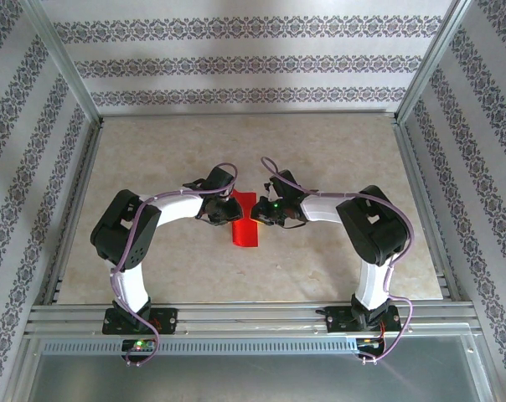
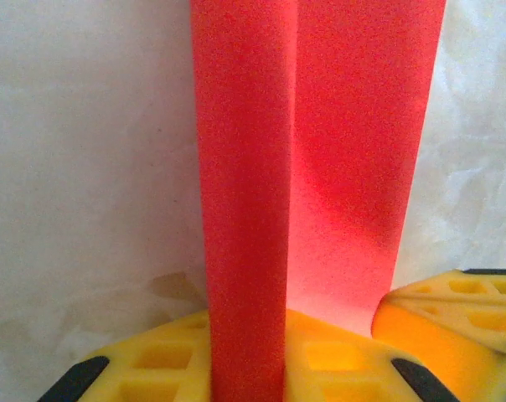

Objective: Fold a paper plane with a square sheet of paper (pick it up from the middle)
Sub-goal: First fold in half a square sheet of paper at the center of the table.

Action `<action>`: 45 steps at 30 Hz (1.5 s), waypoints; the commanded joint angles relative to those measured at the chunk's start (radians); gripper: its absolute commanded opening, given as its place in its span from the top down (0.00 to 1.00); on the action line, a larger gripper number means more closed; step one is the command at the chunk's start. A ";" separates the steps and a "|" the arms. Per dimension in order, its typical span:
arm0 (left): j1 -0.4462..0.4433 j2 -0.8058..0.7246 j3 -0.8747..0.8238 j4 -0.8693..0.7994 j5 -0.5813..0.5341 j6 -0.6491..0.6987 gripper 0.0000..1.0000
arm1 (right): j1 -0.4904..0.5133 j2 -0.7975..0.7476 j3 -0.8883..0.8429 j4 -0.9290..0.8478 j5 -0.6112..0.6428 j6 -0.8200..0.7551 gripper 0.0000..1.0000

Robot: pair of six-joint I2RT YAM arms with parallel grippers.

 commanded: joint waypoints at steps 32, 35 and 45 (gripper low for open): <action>-0.025 0.062 0.162 -0.285 -0.069 0.120 0.41 | 0.049 0.014 0.016 -0.101 0.117 0.101 0.85; -0.024 0.067 0.153 -0.295 -0.113 0.107 0.49 | 0.038 -0.011 0.014 -0.090 0.109 0.100 0.80; -0.021 0.075 0.093 -0.257 -0.207 0.062 0.62 | -0.076 -0.278 -0.098 -0.049 0.177 0.028 0.55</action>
